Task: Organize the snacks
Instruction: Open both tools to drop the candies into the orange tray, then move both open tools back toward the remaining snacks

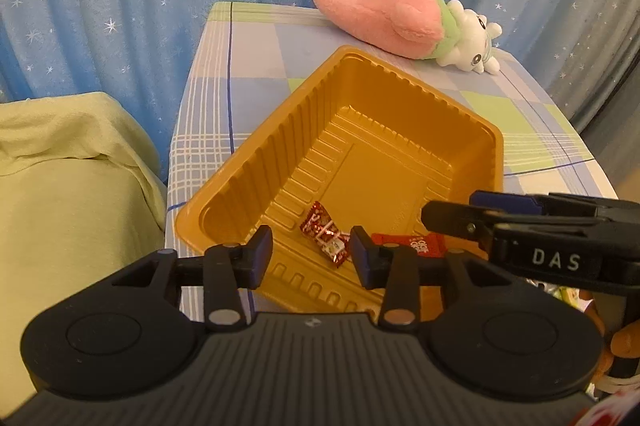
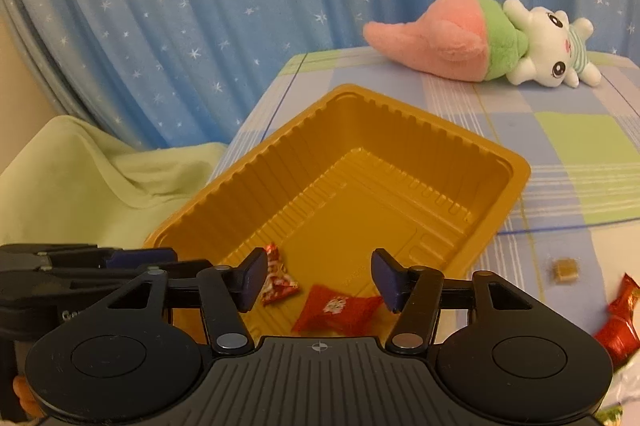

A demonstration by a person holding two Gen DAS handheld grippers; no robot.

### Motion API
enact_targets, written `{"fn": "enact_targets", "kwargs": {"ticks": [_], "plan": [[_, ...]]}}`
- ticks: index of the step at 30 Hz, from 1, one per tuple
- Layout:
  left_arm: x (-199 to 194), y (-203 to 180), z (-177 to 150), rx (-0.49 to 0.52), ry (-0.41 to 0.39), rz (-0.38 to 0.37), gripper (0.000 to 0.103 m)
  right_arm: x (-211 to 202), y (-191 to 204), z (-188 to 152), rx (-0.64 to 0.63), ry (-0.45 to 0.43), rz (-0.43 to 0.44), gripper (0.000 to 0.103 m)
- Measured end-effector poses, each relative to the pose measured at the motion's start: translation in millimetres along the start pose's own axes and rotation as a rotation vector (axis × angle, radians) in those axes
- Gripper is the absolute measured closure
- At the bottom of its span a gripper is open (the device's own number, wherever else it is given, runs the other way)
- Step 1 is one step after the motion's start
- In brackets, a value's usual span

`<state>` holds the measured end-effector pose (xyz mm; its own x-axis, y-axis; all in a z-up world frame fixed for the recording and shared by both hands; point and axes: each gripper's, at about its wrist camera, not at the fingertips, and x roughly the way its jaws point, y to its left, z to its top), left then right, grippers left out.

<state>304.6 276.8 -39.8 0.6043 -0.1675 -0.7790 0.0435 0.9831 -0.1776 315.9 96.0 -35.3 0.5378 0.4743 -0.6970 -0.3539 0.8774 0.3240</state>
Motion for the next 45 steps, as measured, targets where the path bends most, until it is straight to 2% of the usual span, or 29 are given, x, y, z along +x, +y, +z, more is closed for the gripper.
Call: {"fn": "enact_targets", "kwargs": {"ticks": [7, 16, 31, 45], "plan": [[-20.6, -7.7, -11.9, 0.002, -0.010, 0.015, 0.048, -23.9, -3.7, -14.8, 0.032, 0.004, 0.018, 0.041], [-47.9, -19.8, -34.1, -0.031, -0.009, 0.042, 0.039, -58.2, -4.5, -31.6, -0.004, 0.004, 0.046, 0.031], [-76.9, -65.3, -80.7, -0.050, -0.010, 0.047, 0.038, -111.8, -35.5, -69.3, -0.042, 0.043, 0.084, 0.029], [-69.4, -121.4, -124.0, -0.004, 0.012, 0.020, 0.039, -150.2, -87.5, -106.4, -0.030, 0.087, 0.041, 0.029]]}}
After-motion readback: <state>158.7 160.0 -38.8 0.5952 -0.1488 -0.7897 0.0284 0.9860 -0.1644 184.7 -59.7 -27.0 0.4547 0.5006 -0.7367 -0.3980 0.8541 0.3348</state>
